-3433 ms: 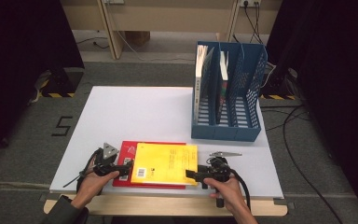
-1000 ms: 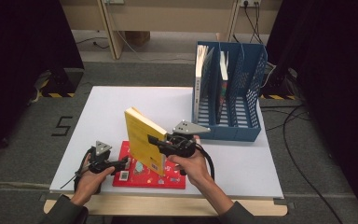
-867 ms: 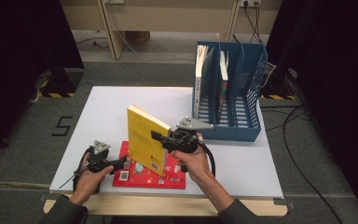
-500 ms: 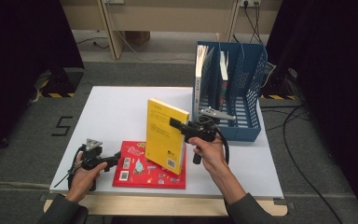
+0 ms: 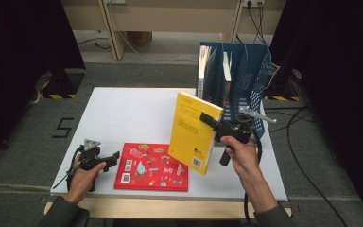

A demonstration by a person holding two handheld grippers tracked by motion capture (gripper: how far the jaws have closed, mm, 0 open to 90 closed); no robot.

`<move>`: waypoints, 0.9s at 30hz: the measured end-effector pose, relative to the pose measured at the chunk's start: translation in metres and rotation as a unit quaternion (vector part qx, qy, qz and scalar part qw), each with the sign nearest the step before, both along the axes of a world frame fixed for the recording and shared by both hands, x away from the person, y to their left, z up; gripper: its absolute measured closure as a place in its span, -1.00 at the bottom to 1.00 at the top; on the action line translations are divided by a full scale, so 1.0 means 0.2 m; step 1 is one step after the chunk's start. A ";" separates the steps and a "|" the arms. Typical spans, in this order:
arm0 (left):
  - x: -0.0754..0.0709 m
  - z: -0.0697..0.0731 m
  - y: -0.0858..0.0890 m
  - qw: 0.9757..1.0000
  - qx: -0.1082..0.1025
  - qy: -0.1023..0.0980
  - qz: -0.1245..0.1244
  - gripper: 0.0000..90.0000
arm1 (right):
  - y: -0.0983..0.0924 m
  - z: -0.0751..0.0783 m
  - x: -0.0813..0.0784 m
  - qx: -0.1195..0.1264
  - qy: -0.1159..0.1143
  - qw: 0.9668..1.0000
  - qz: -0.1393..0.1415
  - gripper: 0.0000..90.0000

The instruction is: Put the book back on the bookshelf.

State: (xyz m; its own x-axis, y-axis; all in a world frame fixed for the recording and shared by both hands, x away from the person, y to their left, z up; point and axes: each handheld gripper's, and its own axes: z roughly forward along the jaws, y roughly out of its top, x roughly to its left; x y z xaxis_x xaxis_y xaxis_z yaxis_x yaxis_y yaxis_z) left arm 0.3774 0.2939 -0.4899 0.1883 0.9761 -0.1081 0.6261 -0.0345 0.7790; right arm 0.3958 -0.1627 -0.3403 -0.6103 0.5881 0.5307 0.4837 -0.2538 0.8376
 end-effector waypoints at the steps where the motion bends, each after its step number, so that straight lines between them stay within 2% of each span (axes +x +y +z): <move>1: 0.00 0.00 0.01 1.000 0.003 0.002 0.003 -0.65 | -0.03 0.02 -0.01 0.004 0.001 1.000 -0.006 0.65; 3: 0.02 -0.01 0.02 1.000 0.008 0.007 0.004 -0.65 | -0.09 0.05 -0.03 0.010 -0.010 1.000 -0.020 0.65; 6: 0.04 -0.05 0.04 0.999 0.026 0.029 0.000 -0.65 | -0.18 0.09 -0.06 0.015 -0.017 0.999 -0.040 0.65; 10: 0.04 -0.06 0.04 0.998 0.048 0.028 -0.012 -0.67 | -0.29 0.13 -0.10 0.026 -0.024 0.997 -0.064 0.65; 14: 0.05 -0.07 0.05 0.998 0.048 0.024 -0.019 -0.70 | -0.38 0.16 -0.13 0.036 -0.021 0.996 -0.085 0.64; 17: 0.05 -0.07 0.06 0.998 0.045 0.021 -0.026 -0.71 | -0.43 0.17 -0.15 0.028 -0.024 0.994 -0.101 0.64; 23: 0.05 -0.07 0.06 0.998 0.046 0.020 -0.025 -0.71 | -0.50 0.16 -0.14 0.039 -0.021 0.992 -0.117 0.64; 27: 0.05 -0.07 0.05 0.998 0.046 0.020 -0.024 -0.71 | -0.53 0.19 -0.13 0.045 -0.021 0.991 -0.123 0.64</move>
